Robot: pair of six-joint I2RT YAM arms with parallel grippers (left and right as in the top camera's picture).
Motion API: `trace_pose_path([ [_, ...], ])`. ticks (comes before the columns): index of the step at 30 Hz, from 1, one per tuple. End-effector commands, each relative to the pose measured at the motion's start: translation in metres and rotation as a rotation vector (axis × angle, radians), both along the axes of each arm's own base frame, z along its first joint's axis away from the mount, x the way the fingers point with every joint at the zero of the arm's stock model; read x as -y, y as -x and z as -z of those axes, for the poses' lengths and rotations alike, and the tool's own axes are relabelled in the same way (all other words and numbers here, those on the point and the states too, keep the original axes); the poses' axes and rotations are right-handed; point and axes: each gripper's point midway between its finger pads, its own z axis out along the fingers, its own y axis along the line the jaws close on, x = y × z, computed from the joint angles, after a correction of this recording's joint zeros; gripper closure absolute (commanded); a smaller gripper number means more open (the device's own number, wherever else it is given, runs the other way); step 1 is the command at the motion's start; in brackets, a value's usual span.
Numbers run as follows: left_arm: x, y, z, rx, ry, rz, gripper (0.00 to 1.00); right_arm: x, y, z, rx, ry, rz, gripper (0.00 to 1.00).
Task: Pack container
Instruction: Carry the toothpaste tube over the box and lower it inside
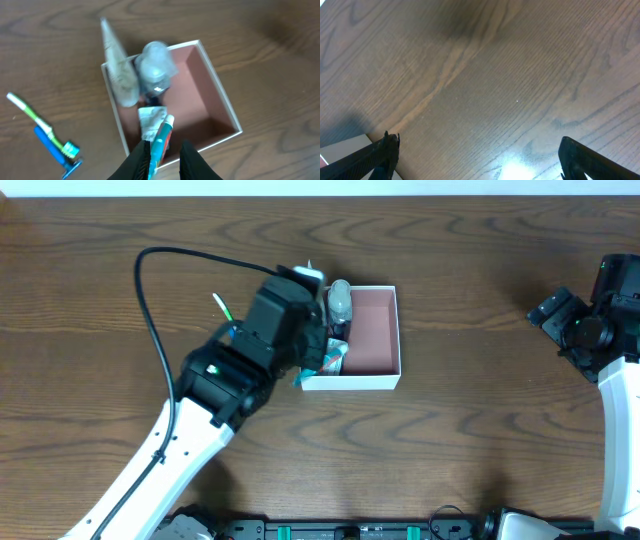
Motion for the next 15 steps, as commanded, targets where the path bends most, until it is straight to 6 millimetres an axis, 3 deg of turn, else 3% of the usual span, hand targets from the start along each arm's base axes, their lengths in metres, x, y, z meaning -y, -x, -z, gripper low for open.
trace_pose_path([
  [1, 0.0035, -0.0039, -0.007, 0.043, -0.023, -0.014, 0.78, 0.0023, -0.0017, -0.0048, 0.016, -0.004, 0.02, 0.01],
  [15, 0.0091, -0.0071, -0.0023, 0.037, -0.023, -0.014, 0.78, 0.0023, -0.0017, -0.0048, 0.016, -0.004, 0.019, 0.01],
])
